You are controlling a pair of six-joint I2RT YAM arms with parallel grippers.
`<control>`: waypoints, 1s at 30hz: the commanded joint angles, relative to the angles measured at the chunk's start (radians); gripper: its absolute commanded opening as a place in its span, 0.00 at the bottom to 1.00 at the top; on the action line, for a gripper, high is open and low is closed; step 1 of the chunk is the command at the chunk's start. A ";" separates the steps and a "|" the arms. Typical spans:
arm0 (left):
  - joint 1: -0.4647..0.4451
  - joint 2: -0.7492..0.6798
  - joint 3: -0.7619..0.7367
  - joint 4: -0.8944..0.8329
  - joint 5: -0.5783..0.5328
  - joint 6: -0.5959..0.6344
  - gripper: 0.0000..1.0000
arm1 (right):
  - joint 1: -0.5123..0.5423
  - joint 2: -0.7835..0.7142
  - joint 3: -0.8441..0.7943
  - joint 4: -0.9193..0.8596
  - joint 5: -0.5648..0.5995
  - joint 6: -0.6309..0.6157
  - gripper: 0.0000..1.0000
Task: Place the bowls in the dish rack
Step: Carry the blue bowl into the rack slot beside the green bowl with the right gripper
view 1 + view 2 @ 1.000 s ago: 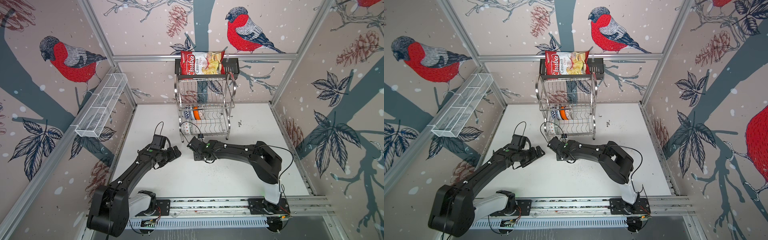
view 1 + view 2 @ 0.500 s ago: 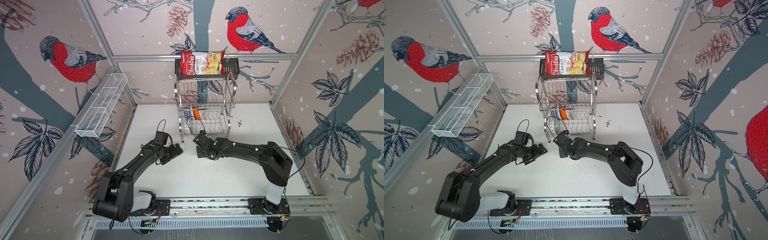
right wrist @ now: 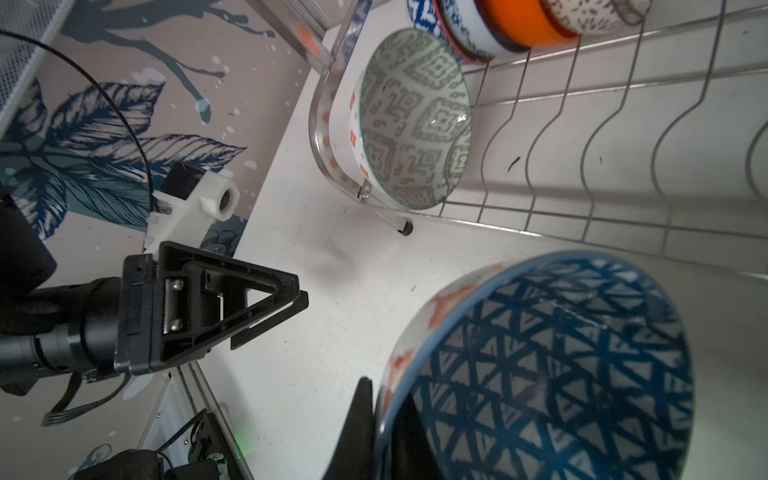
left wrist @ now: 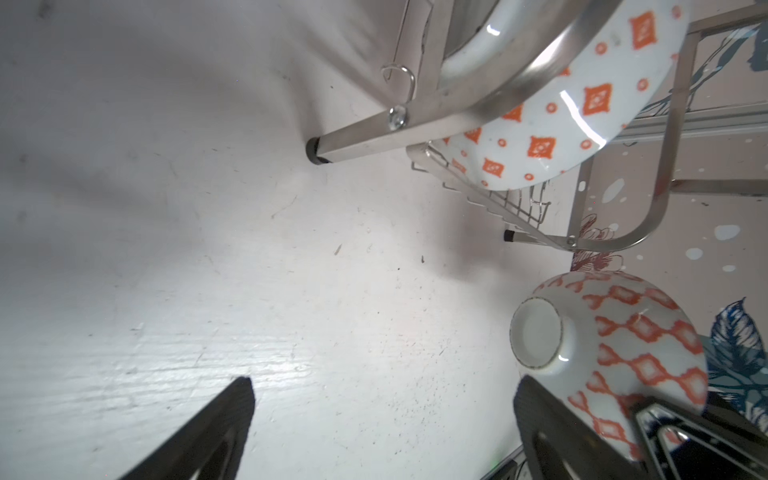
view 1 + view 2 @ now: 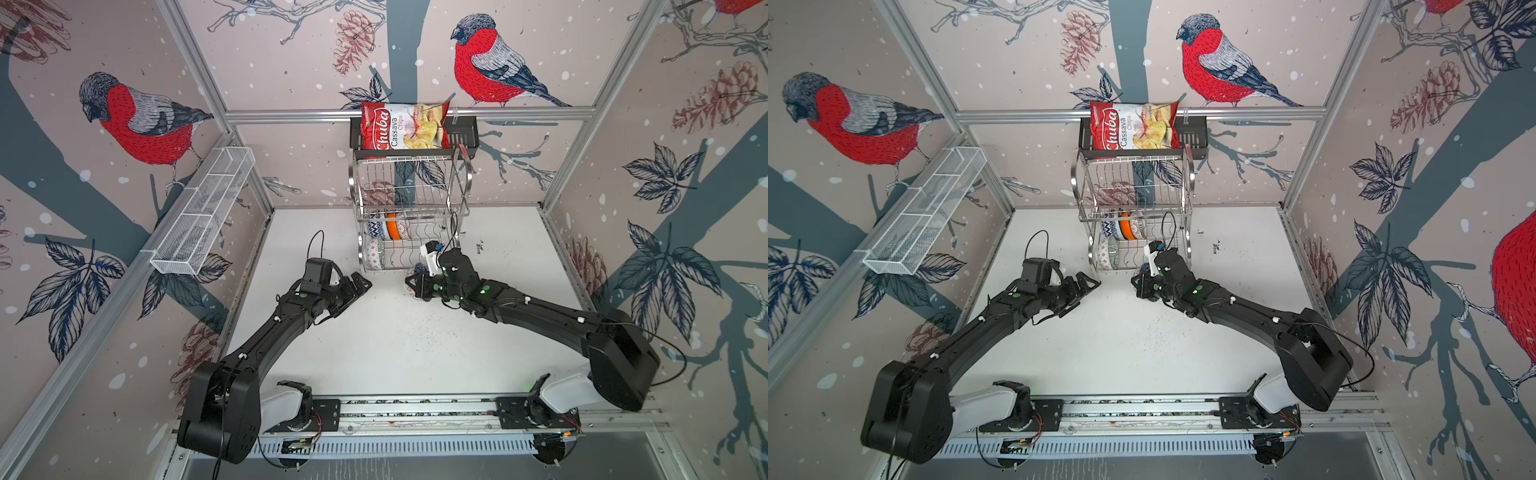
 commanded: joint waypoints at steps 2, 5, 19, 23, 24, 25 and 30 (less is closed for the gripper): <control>-0.004 0.015 0.032 0.106 0.043 -0.022 0.98 | -0.035 -0.005 -0.021 0.248 -0.090 0.028 0.02; -0.007 0.027 0.050 0.137 0.064 -0.022 0.98 | -0.060 0.026 -0.009 0.309 -0.138 0.032 0.01; -0.020 0.056 0.022 0.331 0.151 -0.091 0.98 | -0.150 0.205 0.094 0.473 -0.288 0.157 0.01; -0.021 0.073 0.033 0.317 0.161 -0.075 0.98 | -0.169 0.258 0.110 0.549 -0.314 0.229 0.01; -0.021 0.078 0.036 0.309 0.161 -0.068 0.98 | -0.172 0.270 0.112 0.573 -0.319 0.245 0.00; -0.022 0.081 0.038 0.306 0.160 -0.066 0.98 | -0.174 0.282 0.118 0.586 -0.324 0.256 0.00; -0.021 0.084 0.036 0.315 0.156 -0.077 0.98 | -0.180 0.342 0.166 0.601 -0.348 0.288 0.00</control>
